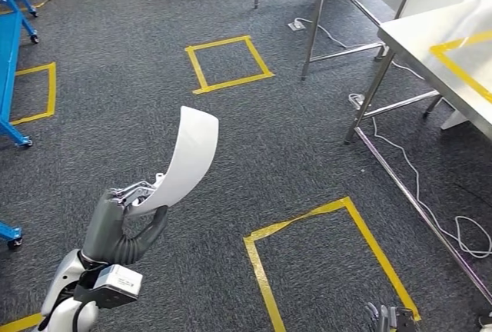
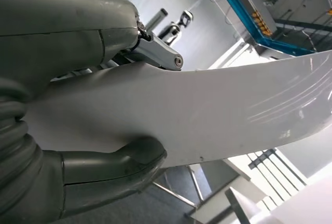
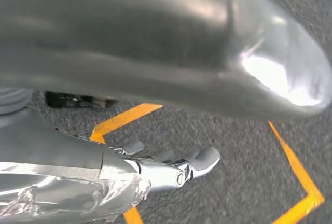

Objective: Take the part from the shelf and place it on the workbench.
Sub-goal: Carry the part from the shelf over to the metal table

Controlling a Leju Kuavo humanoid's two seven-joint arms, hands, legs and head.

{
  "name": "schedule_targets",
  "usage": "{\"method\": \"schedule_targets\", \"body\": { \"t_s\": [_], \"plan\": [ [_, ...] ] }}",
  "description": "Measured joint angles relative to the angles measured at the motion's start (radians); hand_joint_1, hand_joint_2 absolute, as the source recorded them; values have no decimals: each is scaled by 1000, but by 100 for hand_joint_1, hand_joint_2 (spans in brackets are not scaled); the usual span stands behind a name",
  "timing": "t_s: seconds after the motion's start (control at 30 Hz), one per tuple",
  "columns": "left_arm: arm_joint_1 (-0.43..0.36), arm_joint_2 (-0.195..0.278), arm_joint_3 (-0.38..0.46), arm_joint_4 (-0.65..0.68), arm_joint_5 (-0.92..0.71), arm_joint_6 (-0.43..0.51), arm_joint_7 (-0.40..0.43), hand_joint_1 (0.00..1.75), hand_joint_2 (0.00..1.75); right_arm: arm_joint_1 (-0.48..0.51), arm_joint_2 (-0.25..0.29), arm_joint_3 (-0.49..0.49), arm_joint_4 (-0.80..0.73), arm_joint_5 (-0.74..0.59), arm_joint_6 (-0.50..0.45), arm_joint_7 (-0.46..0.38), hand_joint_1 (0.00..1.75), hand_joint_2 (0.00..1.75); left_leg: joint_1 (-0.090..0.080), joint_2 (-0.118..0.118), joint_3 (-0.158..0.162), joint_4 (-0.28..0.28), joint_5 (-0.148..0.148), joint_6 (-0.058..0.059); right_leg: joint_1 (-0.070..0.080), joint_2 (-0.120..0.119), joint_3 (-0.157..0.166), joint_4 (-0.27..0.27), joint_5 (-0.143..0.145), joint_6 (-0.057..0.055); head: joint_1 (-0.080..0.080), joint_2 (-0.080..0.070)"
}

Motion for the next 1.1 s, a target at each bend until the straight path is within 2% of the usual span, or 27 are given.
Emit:
{"method": "schedule_targets", "body": {
  "t_s": [0.03,0.07,0.13,0.2,0.23,0.3,0.33,0.4,0.47,0.5,0.53,0.57,0.6,0.63,0.67,0.7,0.73,0.77,0.8,0.83,0.87,0.9,0.97,1.0,1.03,1.07,1.1],
  "plan": [
    [0,0,0,0,0,0,0,175,175,1,0,0,0,0,0,0,0,0,-1,14,1,0,-1,0,-1,-3,-12,30,-5,2,0,0],
    [0,0,0,0,0,0,0,175,175,2,1,0,0,0,0,0,0,0,-1,27,2,0,-3,-1,-2,-5,-3,19,8,3,1,0],
    [0,0,0,0,2,0,0,175,175,4,1,0,-1,0,0,0,0,0,-1,50,8,0,-9,-6,-2,-30,71,-109,68,4,1,0],
    [0,0,0,0,7,0,0,175,175,0,2,0,-2,-1,-1,1,0,0,-7,70,15,3,-17,-16,3,-64,140,-227,101,-3,0,0],
    [0,0,0,0,10,0,0,175,175,0,3,0,-2,-1,-1,1,0,0,-10,78,16,4,-19,-20,6,-72,152,-249,103,-9,-1,0],
    [-1,0,-1,0,18,-2,0,175,175,2,4,0,-2,-3,-2,1,0,0,-11,97,18,4,-21,-26,10,-52,150,-253,103,-24,-4,0],
    [-2,0,-1,0,21,-3,0,175,175,6,4,0,-3,-4,-3,1,0,0,-9,92,18,6,-26,-31,9,-41,149,-254,104,-29,-5,0],
    [-5,0,-1,0,29,-6,-1,175,175,11,6,-1,-7,-7,-5,1,0,0,-4,49,-3,51,-58,-42,5,-17,150,-258,107,-39,-8,0],
    [-6,0,-1,1,37,-11,-2,175,175,13,8,-2,-11,-8,-7,1,0,0,-2,-1,-65,171,-114,-46,1,7,150,-259,107,-45,-13,0],
    [-6,1,0,2,41,-13,-3,175,175,14,10,-2,-12,-9,-8,1,0,0,-2,-9,-101,235,-135,-46,1,21,150,-259,107,-47,-15,0],
    [-5,1,0,2,43,-14,-3,175,175,17,12,-2,-12,-9,-8,2,0,0,-2,-13,-128,277,-141,-45,1,35,151,-259,106,-47,-15,0],
    [-5,2,1,3,45,-15,-3,175,175,21,13,-2,-13,-10,-9,2,0,0,-1,-15,-138,284,-127,-44,0,50,152,-259,106,-47,-15,0],
    [-5,2,1,3,49,-15,-3,175,175,25,14,-2,-13,-10,-11,3,0,0,0,-19,-129,254,-95,-43,-2,64,154,-259,106,-47,-15,0],
    [-5,2,2,3,55,-15,-4,175,175,28,16,-3,-15,-10,-14,4,0,0,2,-31,-105,195,-53,-44,-4,79,156,-258,105,-45,-15,0],
    [-5,3,3,3,62,-17,-5,175,175,30,18,-4,-17,-10,-17,5,0,0,7,-57,-75,129,-19,-45,-4,93,156,-257,104,-42,-15,0],
    [-4,3,4,3,69,-18,-7,175,175,31,21,-5,-21,-10,-22,6,0,0,11,-80,-49,73,1,-47,-5,107,154,-254,104,-37,-15,0],
    [-3,4,5,3,76,-20,-9,175,175,32,24,-6,-26,-10,-26,7,0,0,15,-99,-33,37,8,-48,-6,120,150,-253,105,-31,-15,0],
    [-1,5,6,3,81,-22,-11,175,175,34,27,-6,-30,-10,-29,8,0,0,15,-108,-26,22,4,-47,-7,132,145,-253,107,-25,-16,0],
    [0,6,8,3,85,-24,-13,175,175,39,30,-7,-34,-10,-31,9,0,0,15,-99,-24,18,3,-42,-9,143,141,-256,110,-19,-16,0],
    [1,7,9,3,86,-26,-14,175,175,45,33,-9,-36,-10,-33,9,0,0,14,-88,-24,16,4,-36,-10,142,137,-258,111,-14,-15,0],
    [1,7,11,3,88,-28,-16,175,175,51,36,-11,-39,-10,-34,10,0,0,14,-76,-22,14,4,-29,-7,121,131,-250,105,-9,-13,0],
    [0,8,12,3,90,-33,-18,175,175,55,39,-13,-42,-10,-35,13,0,0,14,-63,-20,12,5,-22,-4,89,117,-224,88,-6,-10,0],
    [0,8,15,3,96,-51,-26,175,175,59,49,-17,-57,-12,-37,22,0,0,10,-36,-18,11,2,-13,1,19,63,-109,27,-2,-3,0],
    [-3,10,17,5,101,-63,-34,175,175,60,54,-20,-67,-13,-37,27,0,0,7,-21,-18,11,1,-10,0,4,29,-38,-4,-2,-2,0],
    [-9,12,19,9,109,-79,-46,175,175,64,60,-26,-78,-14,-37,33,0,0,5,-6,-17,11,-1,-9,0,-1,4,14,-20,-2,-2,0],
    [-18,15,24,13,119,-94,-60,175,175,69,65,-32,-87,-15,-37,39,0,0,4,7,-15,11,-4,-9,0,-2,-3,32,-18,-2,-2,0],
    [-27,17,31,19,129,-110,-74,175,175,76,70,-39,-97,-14,-37,45,0,0,4,20,-12,11,-7,-10,0,-5,12,7,3,-3,-2,0]
  ]
}}
